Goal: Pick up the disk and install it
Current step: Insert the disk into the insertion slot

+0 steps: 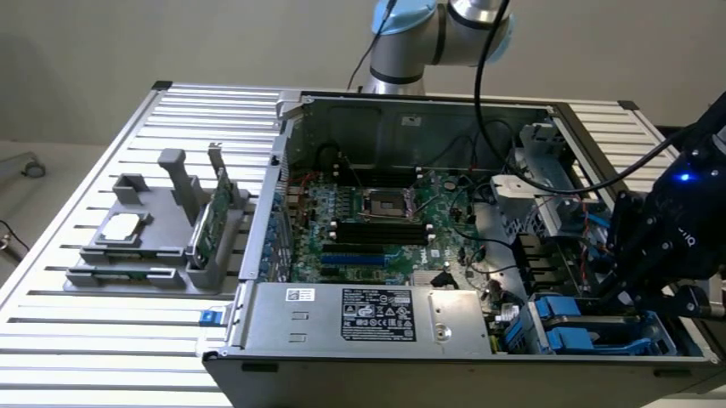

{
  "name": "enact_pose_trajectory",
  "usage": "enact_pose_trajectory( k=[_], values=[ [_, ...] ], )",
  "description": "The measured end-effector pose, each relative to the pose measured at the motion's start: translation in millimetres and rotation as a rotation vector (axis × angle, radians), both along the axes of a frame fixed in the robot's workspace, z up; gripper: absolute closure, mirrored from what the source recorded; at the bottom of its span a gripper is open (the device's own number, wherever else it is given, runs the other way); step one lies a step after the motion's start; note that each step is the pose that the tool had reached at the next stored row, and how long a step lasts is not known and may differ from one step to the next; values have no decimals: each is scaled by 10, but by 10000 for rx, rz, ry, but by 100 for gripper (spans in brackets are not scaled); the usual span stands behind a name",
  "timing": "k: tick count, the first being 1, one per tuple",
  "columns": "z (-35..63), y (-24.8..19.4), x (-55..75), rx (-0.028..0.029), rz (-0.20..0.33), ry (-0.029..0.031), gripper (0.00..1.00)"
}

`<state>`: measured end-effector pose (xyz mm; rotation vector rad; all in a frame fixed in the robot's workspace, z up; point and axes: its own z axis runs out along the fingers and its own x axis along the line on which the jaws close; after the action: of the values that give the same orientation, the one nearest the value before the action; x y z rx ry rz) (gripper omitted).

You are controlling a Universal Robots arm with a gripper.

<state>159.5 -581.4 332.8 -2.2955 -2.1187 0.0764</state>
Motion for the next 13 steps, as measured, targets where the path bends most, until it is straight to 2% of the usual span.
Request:
enact_pose_trajectory(
  k=[4, 7, 10, 12, 13],
  values=[
    [117, 0, 1, -21, 1, 31, 82],
    [207, 0, -2, -18, 1, 44, 64],
    [268, 0, -4, -15, 0, 55, 58],
    [289, 0, -4, -16, 0, 58, 46],
    [288, -1, -5, -2, -1, 58, 46]
  ],
)
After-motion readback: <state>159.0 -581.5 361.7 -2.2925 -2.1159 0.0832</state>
